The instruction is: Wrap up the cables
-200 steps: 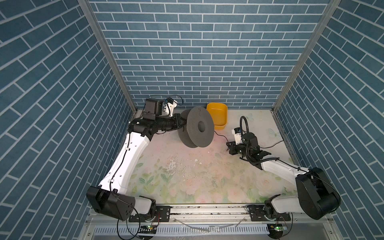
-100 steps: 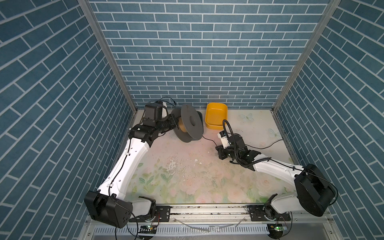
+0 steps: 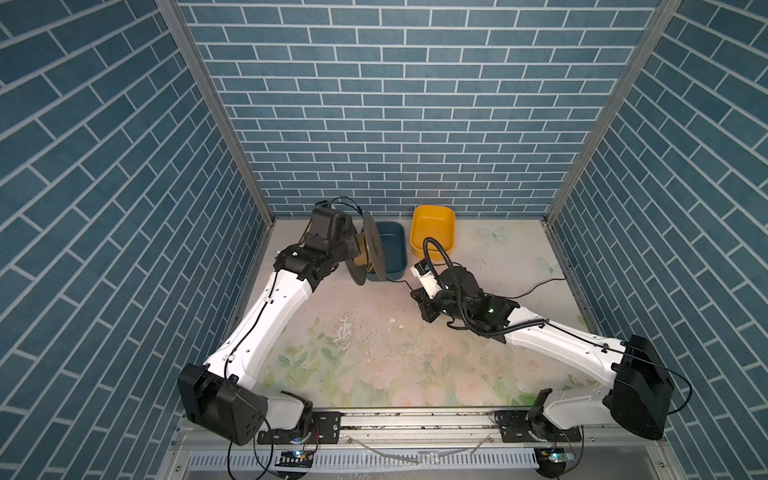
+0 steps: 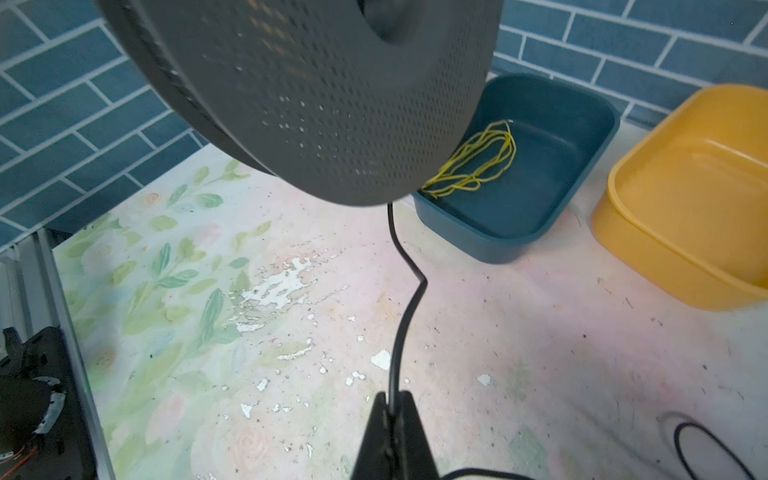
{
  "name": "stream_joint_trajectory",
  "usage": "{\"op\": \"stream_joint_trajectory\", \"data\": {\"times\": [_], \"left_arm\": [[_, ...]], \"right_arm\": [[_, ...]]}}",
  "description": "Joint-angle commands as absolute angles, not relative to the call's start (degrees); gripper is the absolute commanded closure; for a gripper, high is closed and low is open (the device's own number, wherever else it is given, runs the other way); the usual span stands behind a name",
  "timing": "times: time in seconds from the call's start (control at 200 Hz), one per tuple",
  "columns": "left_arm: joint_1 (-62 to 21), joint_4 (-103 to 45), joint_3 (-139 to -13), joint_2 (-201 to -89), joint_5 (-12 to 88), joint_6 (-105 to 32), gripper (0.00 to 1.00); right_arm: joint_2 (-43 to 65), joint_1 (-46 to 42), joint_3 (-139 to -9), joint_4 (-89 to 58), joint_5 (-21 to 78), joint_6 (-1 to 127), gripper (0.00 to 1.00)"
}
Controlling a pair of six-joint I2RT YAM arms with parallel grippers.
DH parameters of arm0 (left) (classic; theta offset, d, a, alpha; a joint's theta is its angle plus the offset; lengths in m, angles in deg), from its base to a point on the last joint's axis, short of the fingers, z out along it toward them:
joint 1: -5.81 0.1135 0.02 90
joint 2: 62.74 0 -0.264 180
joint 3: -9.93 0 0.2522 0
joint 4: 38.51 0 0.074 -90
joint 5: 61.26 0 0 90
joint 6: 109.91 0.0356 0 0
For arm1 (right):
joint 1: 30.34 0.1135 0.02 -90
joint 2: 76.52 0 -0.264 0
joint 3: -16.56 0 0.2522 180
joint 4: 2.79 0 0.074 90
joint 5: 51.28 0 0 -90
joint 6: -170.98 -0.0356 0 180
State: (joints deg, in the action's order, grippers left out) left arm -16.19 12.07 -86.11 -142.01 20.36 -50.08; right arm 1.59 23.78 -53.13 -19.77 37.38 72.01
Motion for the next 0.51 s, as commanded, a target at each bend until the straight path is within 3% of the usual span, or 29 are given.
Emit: {"op": "stream_joint_trajectory", "data": {"times": [0.0,0.5], "left_arm": [[-17.62,13.91,-91.5,-143.18,11.77,-46.9,1.0],[-24.37,22.82,-98.59,-149.19,-2.35,-40.63,1.0]], "right_arm": [[-0.22,26.42,-57.35,-22.32,41.52,75.52,1.0],[-4.99,31.09,-60.95,-18.75,39.9,78.99,1.0]]}}
